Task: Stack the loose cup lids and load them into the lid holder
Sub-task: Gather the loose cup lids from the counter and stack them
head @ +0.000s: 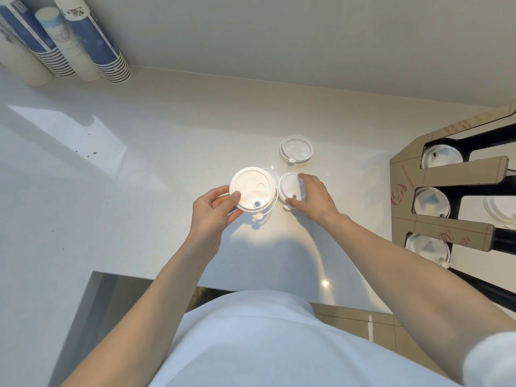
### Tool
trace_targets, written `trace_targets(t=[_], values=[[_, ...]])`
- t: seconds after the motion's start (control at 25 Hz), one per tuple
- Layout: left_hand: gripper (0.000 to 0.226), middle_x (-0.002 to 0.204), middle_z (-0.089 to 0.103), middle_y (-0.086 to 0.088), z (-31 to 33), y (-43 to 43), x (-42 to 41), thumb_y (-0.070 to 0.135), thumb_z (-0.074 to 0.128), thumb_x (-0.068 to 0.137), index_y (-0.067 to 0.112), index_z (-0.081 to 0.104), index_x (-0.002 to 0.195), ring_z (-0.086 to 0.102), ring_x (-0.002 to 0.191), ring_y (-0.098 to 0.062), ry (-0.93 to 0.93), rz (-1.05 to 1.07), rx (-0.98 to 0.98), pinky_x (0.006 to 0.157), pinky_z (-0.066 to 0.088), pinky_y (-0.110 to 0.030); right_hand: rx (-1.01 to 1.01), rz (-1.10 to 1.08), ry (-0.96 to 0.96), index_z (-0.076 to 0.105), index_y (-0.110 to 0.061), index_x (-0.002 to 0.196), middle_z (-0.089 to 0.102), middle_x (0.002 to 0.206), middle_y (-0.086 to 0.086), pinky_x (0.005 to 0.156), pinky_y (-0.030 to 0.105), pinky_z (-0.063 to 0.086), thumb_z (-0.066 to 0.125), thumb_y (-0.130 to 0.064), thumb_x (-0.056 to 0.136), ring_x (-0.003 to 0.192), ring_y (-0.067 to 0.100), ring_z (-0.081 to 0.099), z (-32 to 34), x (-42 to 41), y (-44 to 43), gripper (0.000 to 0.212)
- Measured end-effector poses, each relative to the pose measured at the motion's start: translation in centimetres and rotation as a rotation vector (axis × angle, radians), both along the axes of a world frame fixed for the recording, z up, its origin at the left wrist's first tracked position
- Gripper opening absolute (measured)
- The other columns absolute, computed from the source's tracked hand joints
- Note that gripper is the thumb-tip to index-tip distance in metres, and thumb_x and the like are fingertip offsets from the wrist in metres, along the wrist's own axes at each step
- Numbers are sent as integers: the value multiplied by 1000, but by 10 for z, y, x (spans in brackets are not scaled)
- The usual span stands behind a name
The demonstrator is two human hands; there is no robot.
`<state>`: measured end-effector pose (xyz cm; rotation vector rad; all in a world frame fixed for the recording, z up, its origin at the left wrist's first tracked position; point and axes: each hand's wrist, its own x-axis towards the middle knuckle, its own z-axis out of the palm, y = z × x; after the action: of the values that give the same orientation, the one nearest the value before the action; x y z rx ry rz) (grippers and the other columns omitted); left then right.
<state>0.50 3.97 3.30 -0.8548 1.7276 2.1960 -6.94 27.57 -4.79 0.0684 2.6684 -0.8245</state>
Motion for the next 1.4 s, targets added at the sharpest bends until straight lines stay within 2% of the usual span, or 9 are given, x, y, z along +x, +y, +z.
trace_targets(t=[0.24, 0.4, 0.64, 0.76, 0.96, 1.12, 1.28, 1.4], values=[[45, 122, 72, -18, -2, -4, 1, 11, 70, 93, 0, 58, 134, 73, 109, -26, -3, -1, 7, 98, 58, -38, -230, -101, 165, 50, -12, 138, 48, 145, 3, 105, 23, 32, 78, -34, 80, 133, 18, 45, 28, 22, 0, 68], [47, 122, 72, -18, 0, -7, 2, 13, 72, 92, 0, 57, 135, 73, 108, -26, 6, 4, -1, 99, 58, -40, -370, -107, 256, 57, -17, 133, 52, 141, -3, 109, 33, 41, 83, -33, 75, 129, 12, 50, 58, 36, -4, 65], [45, 120, 74, -16, 5, -13, 4, 14, 72, 92, -1, 60, 133, 75, 103, -23, 24, -10, 6, 90, 61, -33, -552, -5, 263, 60, -19, 131, 52, 139, -6, 103, 33, 50, 85, -26, 74, 128, 9, 52, 93, 57, -20, 63], [41, 118, 75, -17, 8, -16, 6, 13, 71, 93, -2, 62, 130, 74, 107, -28, 45, -39, 20, 89, 61, -32, -619, 11, 245, 63, -18, 128, 52, 139, -7, 103, 33, 51, 87, -24, 72, 128, 8, 53, 101, 59, -31, 61], [39, 118, 74, -19, 16, -20, 8, 12, 68, 95, -2, 62, 131, 74, 109, -29, 78, -61, 53, 85, 62, -29, -651, 68, 220, 66, -19, 125, 54, 140, -5, 104, 35, 50, 88, -21, 70, 129, 8, 52, 112, 59, -46, 59], [34, 111, 75, -15, 24, -23, 8, 10, 64, 97, -1, 64, 129, 74, 101, -22, 96, -91, 63, 80, 62, -26, -652, 98, 228, 68, -18, 121, 54, 141, -3, 105, 38, 49, 88, -22, 71, 133, 5, 48, 116, 61, -53, 55], [31, 112, 76, -16, 30, -23, 9, 9, 65, 96, -1, 66, 126, 75, 102, -23, 100, -124, 63, 84, 62, -28, -665, 82, 216, 68, -20, 119, 50, 143, -9, 97, 33, 53, 87, -21, 71, 133, 4, 48, 118, 62, -57, 52], [31, 113, 76, -17, 34, -22, 8, 8, 66, 94, 0, 68, 124, 75, 103, -25, 112, -142, 61, 86, 62, -29, -748, 54, 182, 70, -24, 116, 50, 142, -12, 94, 37, 55, 86, -20, 72, 134, 9, 48, 116, 64, -59, 47]])
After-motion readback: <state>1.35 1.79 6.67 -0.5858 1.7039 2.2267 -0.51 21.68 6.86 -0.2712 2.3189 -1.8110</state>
